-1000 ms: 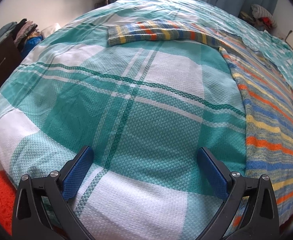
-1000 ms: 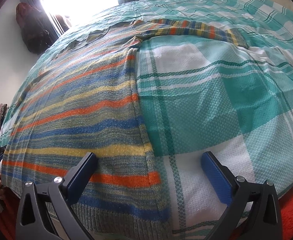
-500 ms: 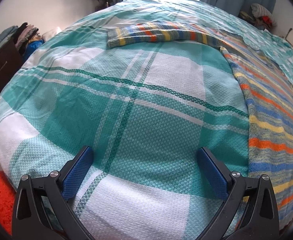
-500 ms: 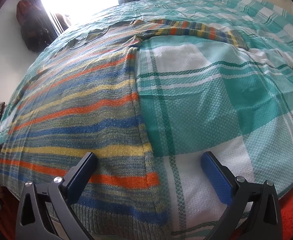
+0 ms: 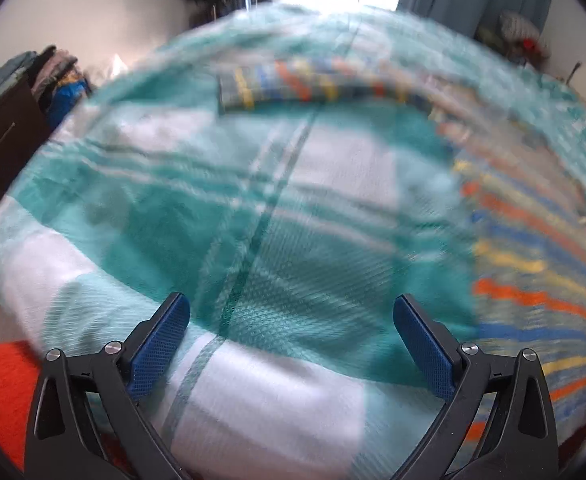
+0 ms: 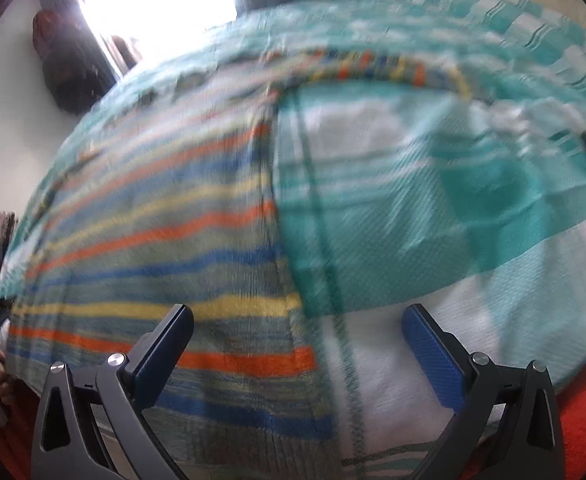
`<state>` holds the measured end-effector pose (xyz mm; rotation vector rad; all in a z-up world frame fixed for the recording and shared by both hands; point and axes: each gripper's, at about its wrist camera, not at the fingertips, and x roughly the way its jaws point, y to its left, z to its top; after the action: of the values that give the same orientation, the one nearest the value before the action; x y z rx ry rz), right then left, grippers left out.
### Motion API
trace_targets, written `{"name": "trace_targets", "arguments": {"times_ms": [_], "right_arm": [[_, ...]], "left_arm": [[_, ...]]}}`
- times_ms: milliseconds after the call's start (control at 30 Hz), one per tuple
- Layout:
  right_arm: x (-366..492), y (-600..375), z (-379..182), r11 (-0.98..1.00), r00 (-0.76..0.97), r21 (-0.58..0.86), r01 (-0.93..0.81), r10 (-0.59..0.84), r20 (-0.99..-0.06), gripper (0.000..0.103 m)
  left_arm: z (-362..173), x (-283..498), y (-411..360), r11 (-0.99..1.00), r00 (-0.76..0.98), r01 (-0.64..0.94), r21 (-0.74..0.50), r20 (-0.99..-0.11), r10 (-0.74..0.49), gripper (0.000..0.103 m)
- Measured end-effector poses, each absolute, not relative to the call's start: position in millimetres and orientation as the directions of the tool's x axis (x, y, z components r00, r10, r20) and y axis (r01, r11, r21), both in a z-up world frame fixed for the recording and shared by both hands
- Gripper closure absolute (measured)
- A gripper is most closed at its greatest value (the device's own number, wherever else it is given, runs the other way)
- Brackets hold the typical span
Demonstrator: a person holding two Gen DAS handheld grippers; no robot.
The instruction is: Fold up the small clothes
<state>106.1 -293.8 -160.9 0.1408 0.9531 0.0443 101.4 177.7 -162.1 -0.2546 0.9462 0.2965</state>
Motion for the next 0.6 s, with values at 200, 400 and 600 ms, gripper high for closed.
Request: {"name": "trace_targets", "arguments": {"times_ms": [200,400,600], "right_arm": [[100,-251,-110,0.976,0.634,0.133,-0.17,0.212,-0.744,0.0],[115,-216,-186,0.958,0.412,0.043,-0.282,0.162,-0.897,0.0],[119,-258,-124,0.936,0.495,0.198,-0.292,0.325,-0.806,0.001]], "left_arm": [[-113,88,96,0.993,0.691,-0.065,-0.096,-0.723,-0.025,0.001],[-189,92,19,0.984,0.46,0.177,0.037,-0.887,-0.049,0.0],[-143,79,49,0.993,0.57,0.115,-0.025,-0.817,-0.087,0.001]]}}
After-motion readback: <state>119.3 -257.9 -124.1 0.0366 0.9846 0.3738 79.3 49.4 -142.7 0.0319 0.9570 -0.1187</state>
